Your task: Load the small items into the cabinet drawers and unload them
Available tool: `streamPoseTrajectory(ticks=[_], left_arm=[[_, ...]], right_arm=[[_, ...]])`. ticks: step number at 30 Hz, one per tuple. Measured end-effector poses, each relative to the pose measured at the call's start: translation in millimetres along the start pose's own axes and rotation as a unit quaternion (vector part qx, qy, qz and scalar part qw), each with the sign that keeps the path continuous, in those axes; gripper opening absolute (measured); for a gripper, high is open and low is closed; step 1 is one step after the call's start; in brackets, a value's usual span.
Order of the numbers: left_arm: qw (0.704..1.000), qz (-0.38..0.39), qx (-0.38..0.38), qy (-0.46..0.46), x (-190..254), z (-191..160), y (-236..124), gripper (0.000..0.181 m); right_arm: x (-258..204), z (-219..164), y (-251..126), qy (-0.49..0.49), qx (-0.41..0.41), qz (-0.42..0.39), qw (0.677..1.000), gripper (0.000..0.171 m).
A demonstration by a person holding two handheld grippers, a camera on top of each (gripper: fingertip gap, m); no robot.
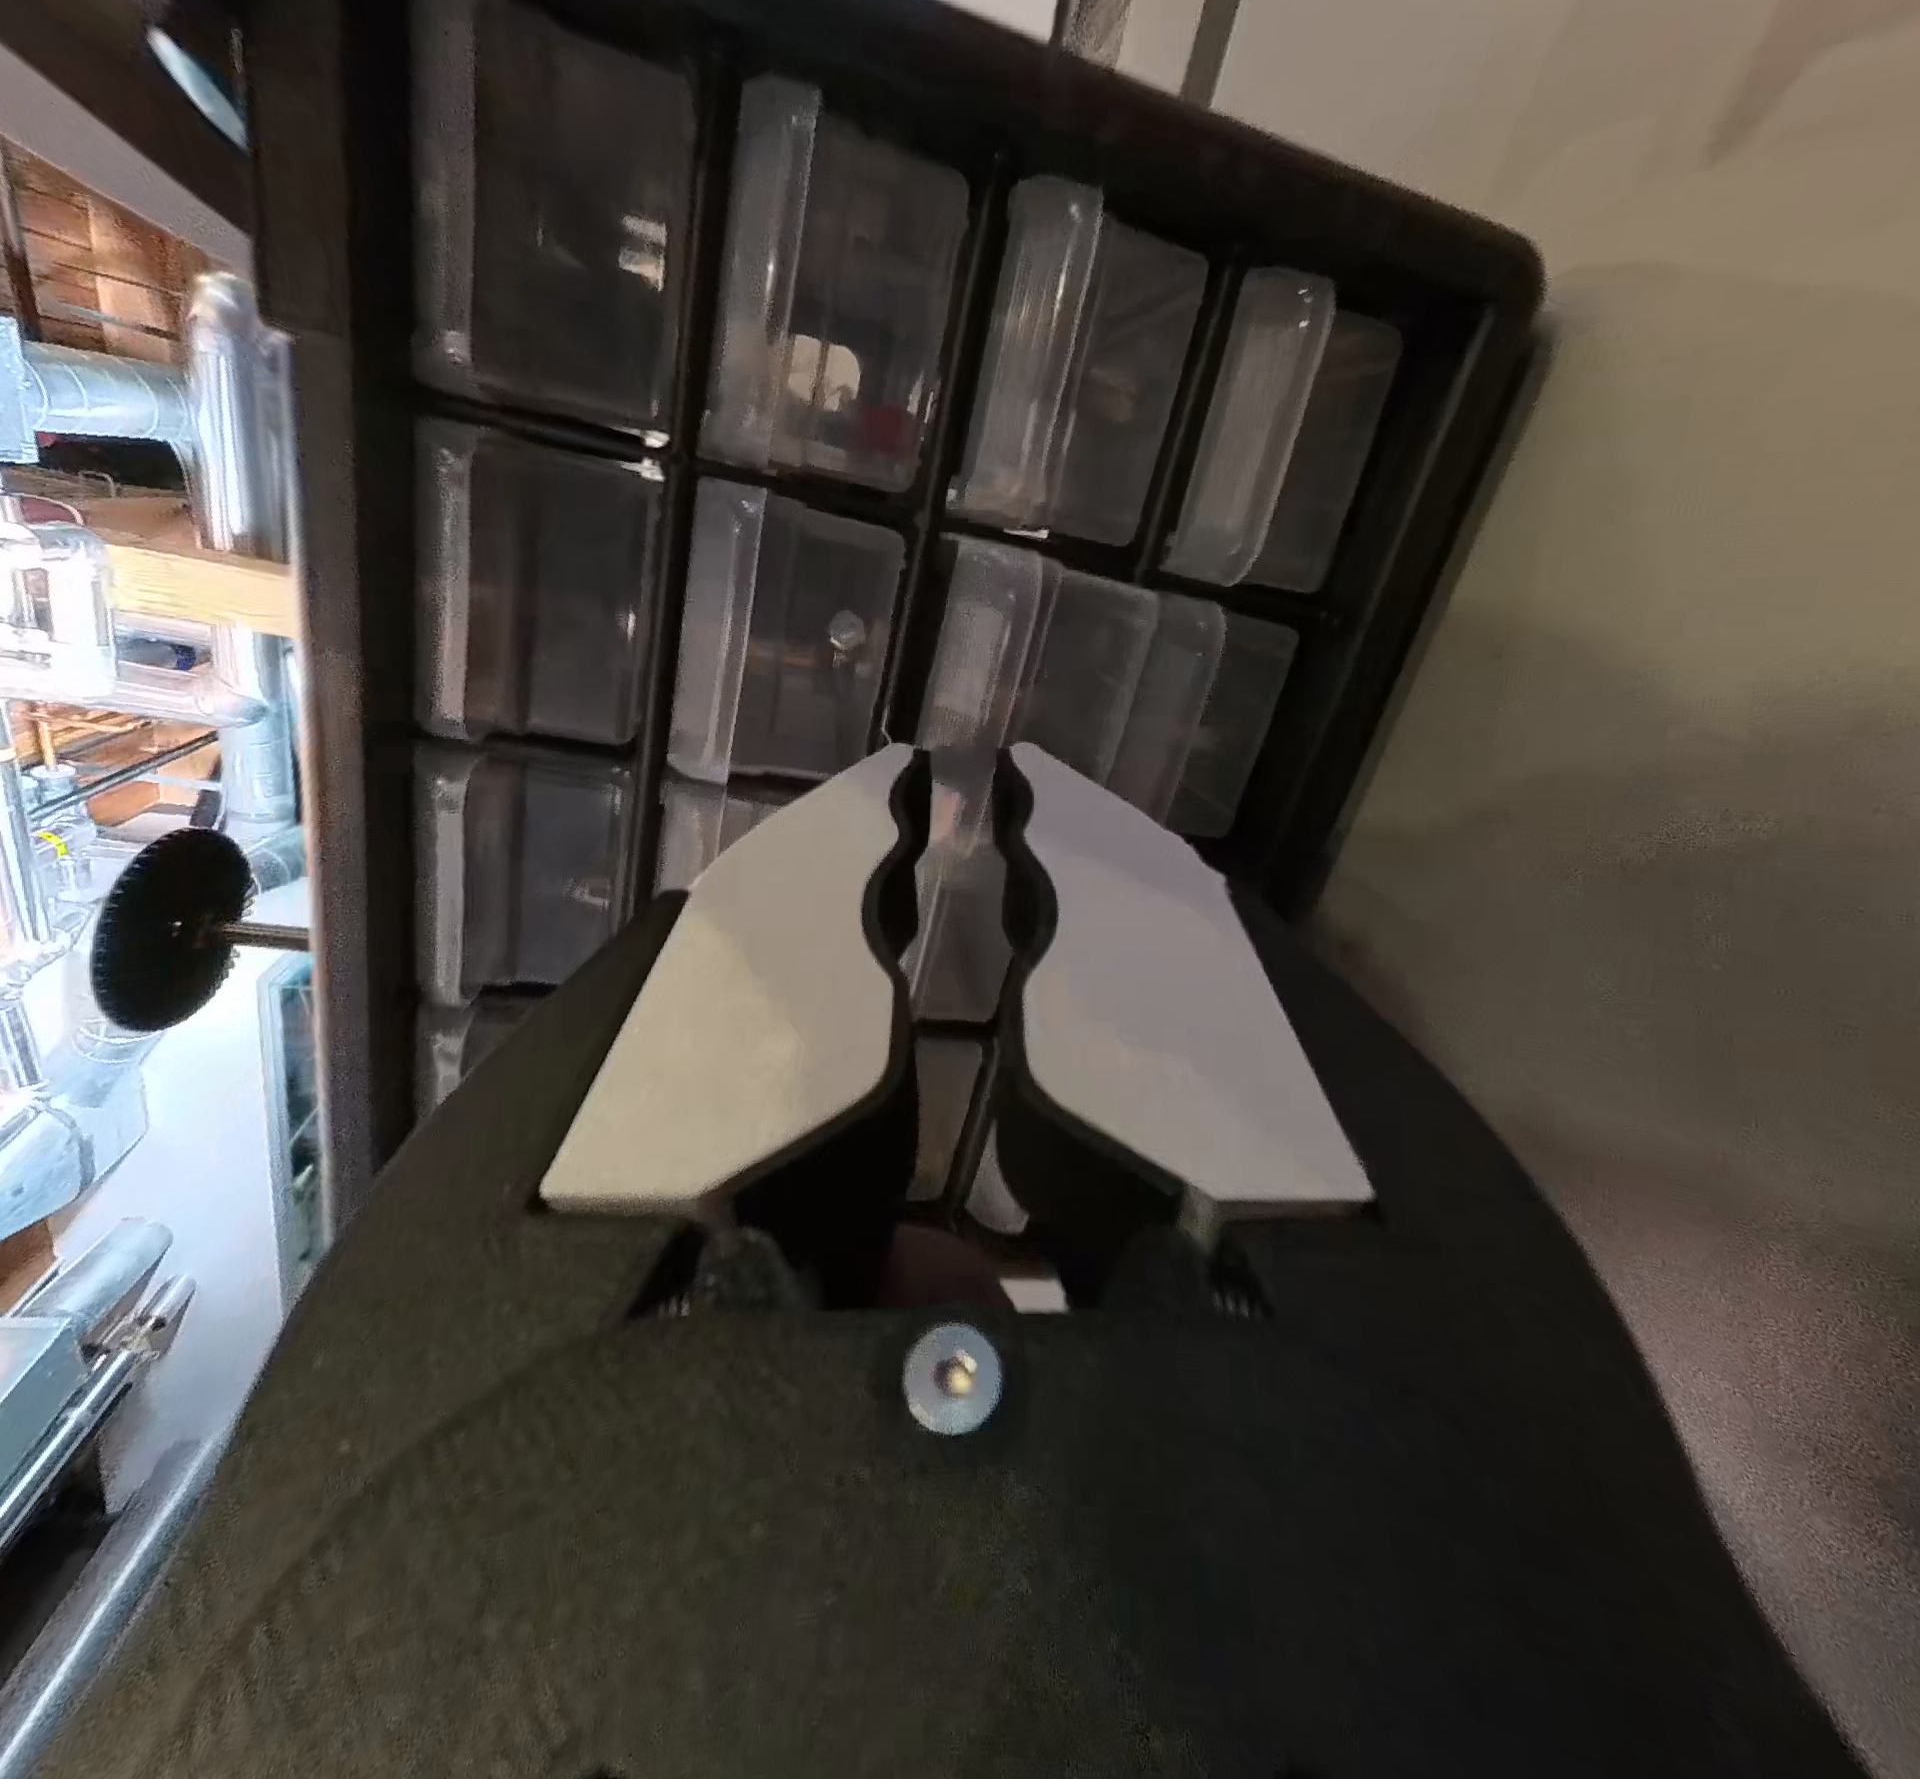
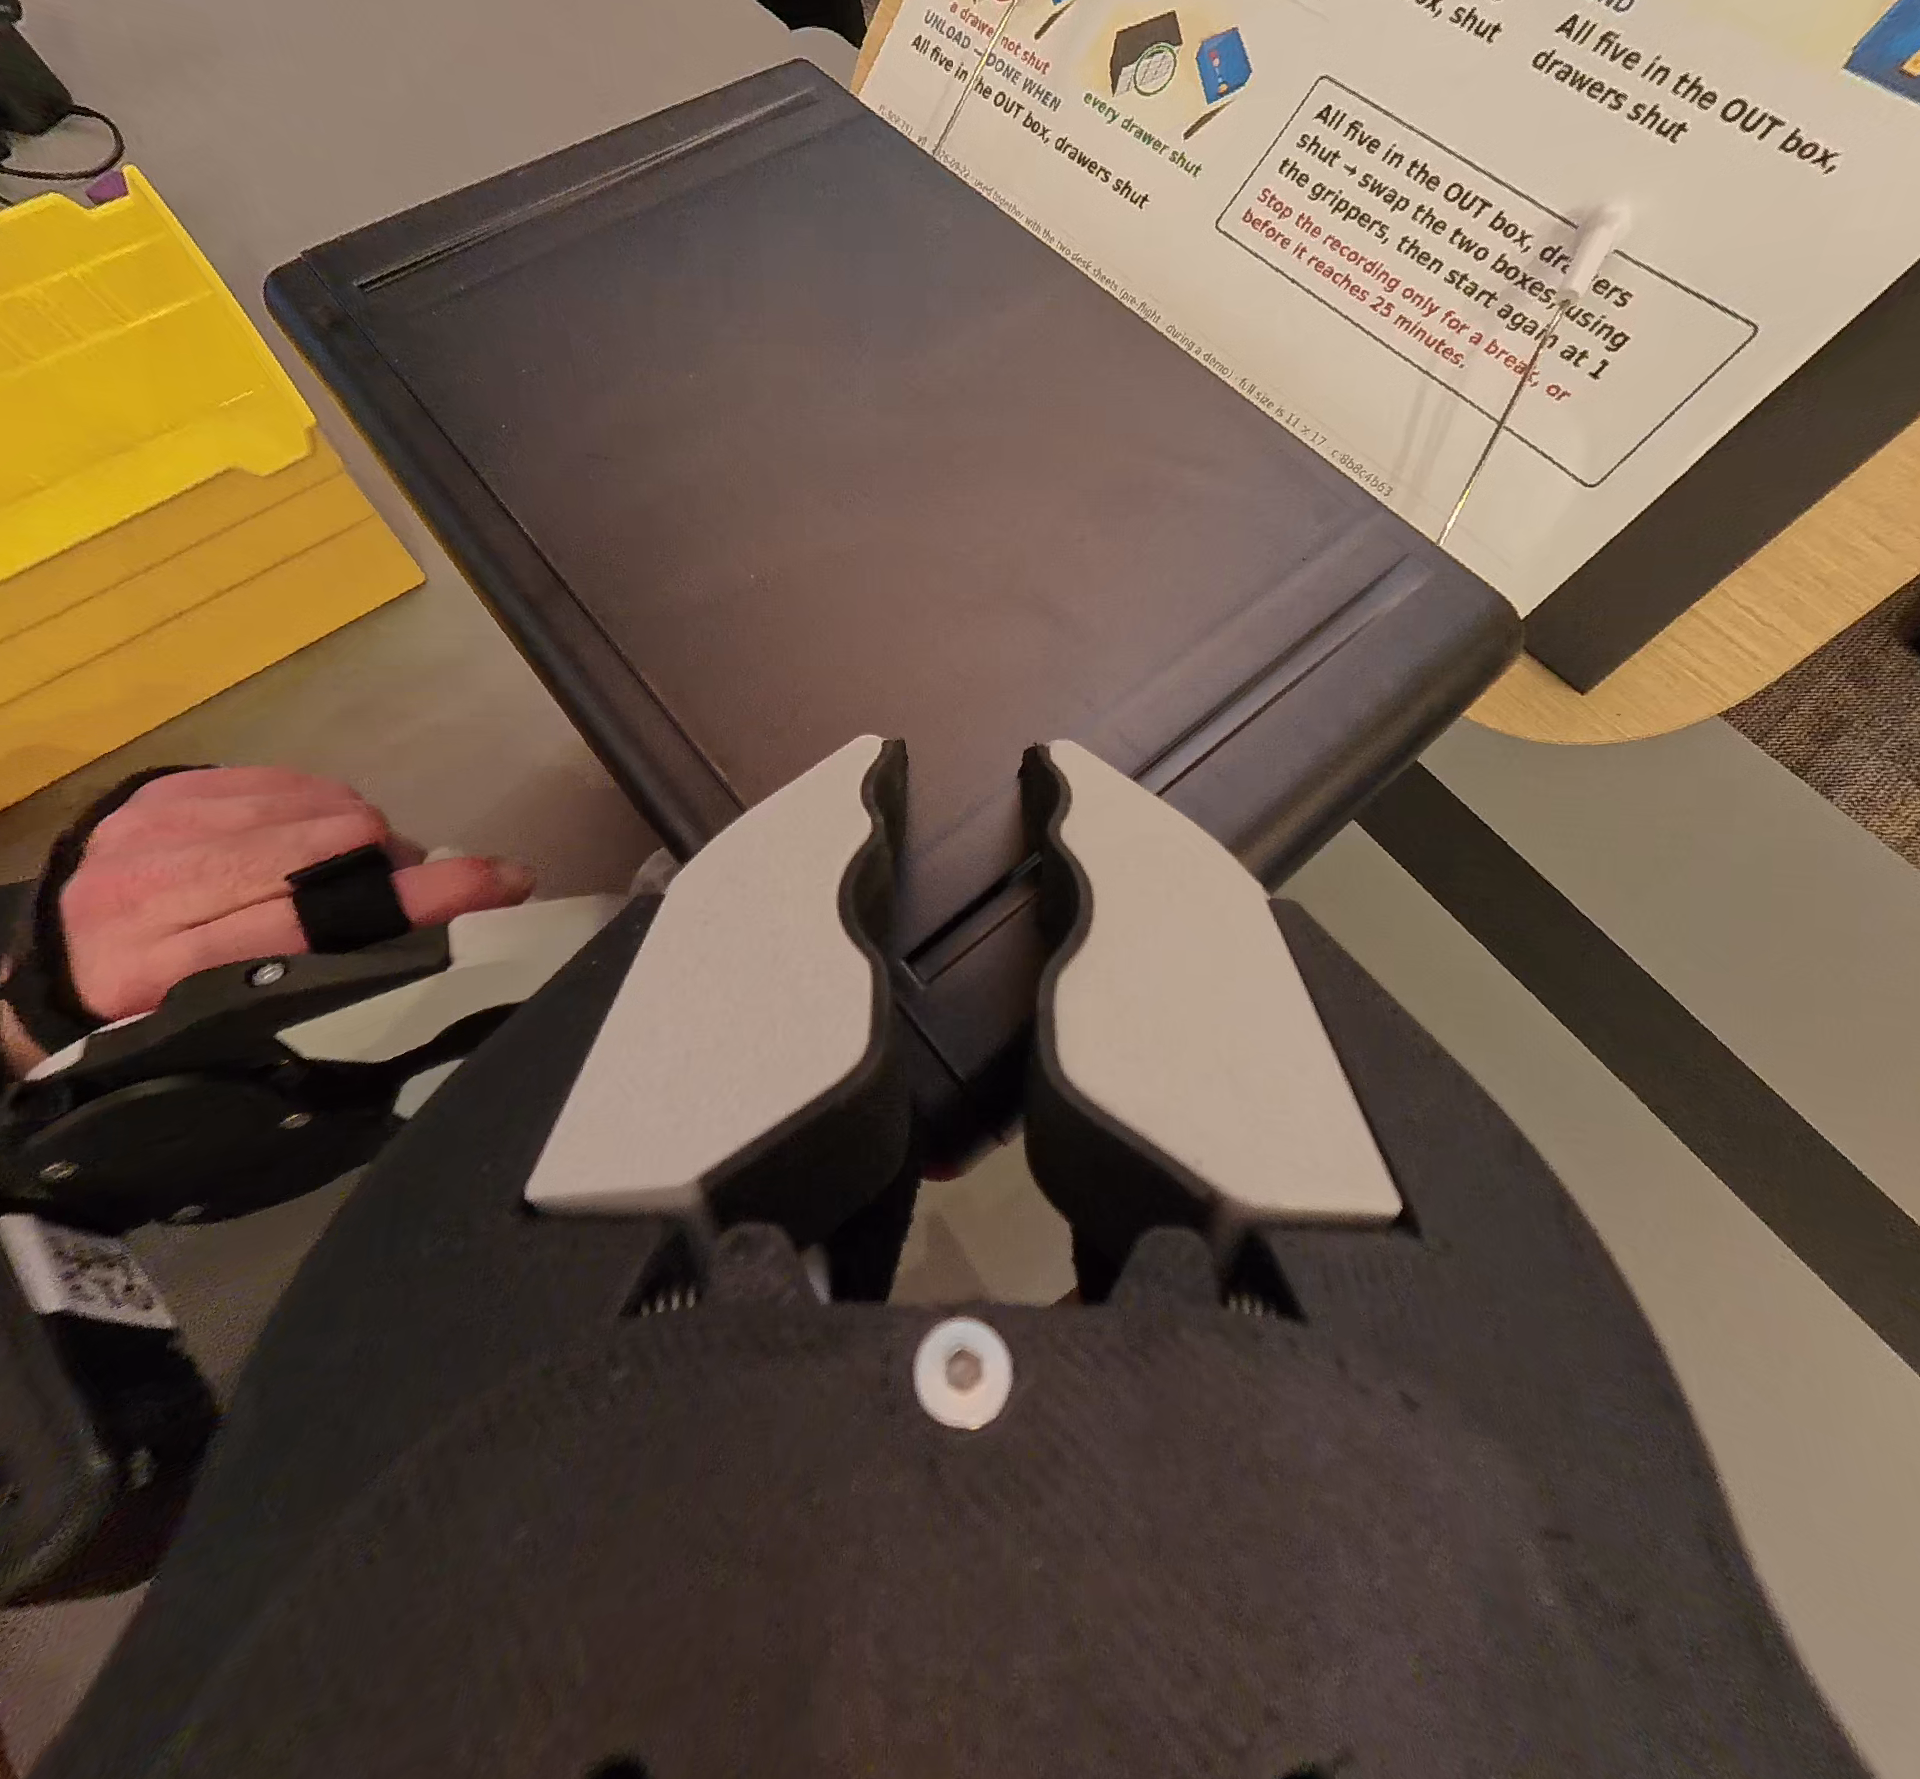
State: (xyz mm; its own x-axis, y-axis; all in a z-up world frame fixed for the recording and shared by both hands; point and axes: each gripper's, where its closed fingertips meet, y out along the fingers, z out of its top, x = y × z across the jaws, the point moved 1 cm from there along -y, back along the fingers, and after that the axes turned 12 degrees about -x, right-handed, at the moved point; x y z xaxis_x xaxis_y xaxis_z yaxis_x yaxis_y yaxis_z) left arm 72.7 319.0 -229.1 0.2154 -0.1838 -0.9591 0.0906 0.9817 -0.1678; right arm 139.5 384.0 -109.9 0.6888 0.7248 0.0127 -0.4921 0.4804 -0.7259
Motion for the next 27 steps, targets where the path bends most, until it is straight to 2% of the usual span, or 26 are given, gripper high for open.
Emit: streamPoseTrajectory(ticks=[1, 9, 13, 19, 22, 24, 25, 27], left_arm=[[1.000, -0.004, 0.001, 0.001, 0.9, -0.1, -6.8, 0.011], [0.999, -0.027, 0.022, 0.000, 14.6, -0.2, -61.9, 0.012], [0.999, -0.036, 0.039, 0.002, 27.2, -1.6, -71.4, 0.011], [0.997, -0.061, 0.045, -0.018, 23.1, -0.9, -80.0, 0.033], [0.994, -0.077, 0.060, -0.046, 0.2, 1.0, -100.0, 0.036], [0.987, -0.106, 0.098, -0.074, -23.4, -0.6, -114.4, 0.035], [0.984, -0.118, 0.108, -0.075, -36.6, -7.8, -118.4, 0.034], [0.988, -0.110, 0.071, -0.076, -70.5, -41.5, -115.2, 0.035]], right_arm=[[0.0, 0.0, 0.0, 0.000, 0.000, 0.000, 1.000, 0.022], [-0.2, -0.2, -0.1, 0.000, 0.001, -0.001, 1.000, 0.022], [-0.2, -0.2, -0.1, 0.000, 0.000, -0.002, 1.000, 0.022], [-0.1, -0.4, 0.0, 0.001, 0.000, -0.004, 1.000, 0.022], [0.0, -0.3, 0.0, 0.001, 0.001, -0.003, 1.000, 0.022], [-0.1, -0.4, 0.0, 0.001, 0.001, -0.004, 1.000, 0.022], [-0.1, -0.3, 0.0, 0.001, 0.001, -0.003, 1.000, 0.021], [-0.1, -0.3, 0.0, 0.001, 0.003, -0.003, 1.000, 0.021]])
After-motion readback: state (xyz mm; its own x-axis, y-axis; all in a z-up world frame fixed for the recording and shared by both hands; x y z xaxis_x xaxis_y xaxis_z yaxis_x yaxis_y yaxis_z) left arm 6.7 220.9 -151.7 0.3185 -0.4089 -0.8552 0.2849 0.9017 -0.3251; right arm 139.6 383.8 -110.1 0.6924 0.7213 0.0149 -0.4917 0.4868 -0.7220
